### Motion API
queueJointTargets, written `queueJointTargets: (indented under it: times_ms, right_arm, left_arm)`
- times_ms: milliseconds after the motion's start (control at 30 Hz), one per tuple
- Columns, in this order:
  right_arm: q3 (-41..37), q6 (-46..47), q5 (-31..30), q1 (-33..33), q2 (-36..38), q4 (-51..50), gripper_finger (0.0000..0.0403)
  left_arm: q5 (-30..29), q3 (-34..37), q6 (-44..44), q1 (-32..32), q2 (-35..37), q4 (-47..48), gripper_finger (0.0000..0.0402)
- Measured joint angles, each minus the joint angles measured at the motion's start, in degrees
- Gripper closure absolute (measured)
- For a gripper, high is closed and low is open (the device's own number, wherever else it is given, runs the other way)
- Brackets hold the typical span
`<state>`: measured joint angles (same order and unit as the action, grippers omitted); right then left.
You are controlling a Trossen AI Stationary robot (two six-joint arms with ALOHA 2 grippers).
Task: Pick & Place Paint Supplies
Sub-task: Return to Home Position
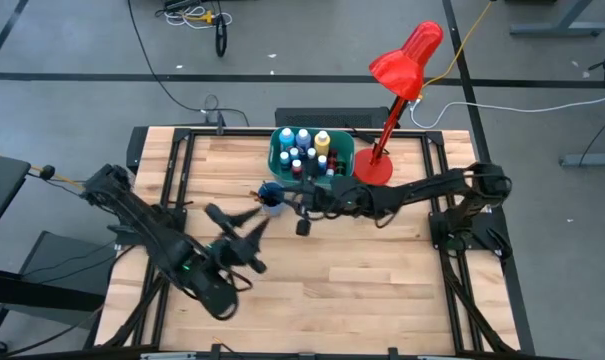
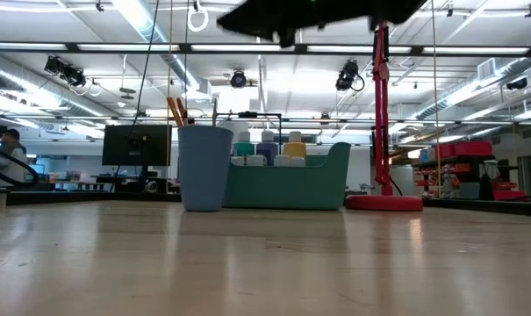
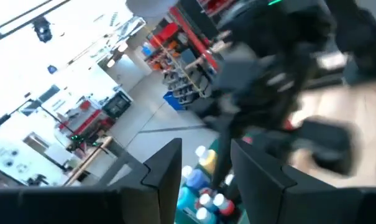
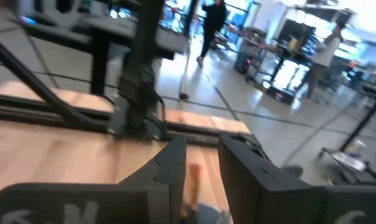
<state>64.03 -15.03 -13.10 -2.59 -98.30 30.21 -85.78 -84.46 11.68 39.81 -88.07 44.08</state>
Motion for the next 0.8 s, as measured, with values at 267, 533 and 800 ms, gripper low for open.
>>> queueJointTargets:
  times_ms: [267,533,800]
  right_arm:
    - [0.0,-0.69,-0.81,-6.01,16.46,-14.94,0.0321]
    - [0.0,2.15,-8.39,-13.12,32.4,-37.27,0.0332]
    - [0.0,7.5,-8.27,-18.7,38.84,-46.3,0.0337]
  left_arm:
    - [15.34,-0.05,8.44,-1.23,16.26,6.0,0.0255]
    - [23.72,7.59,7.05,-2.69,30.13,8.31,0.0255]
    - [42.56,30.93,-1.57,-2.66,44.45,-14.82,0.0255]
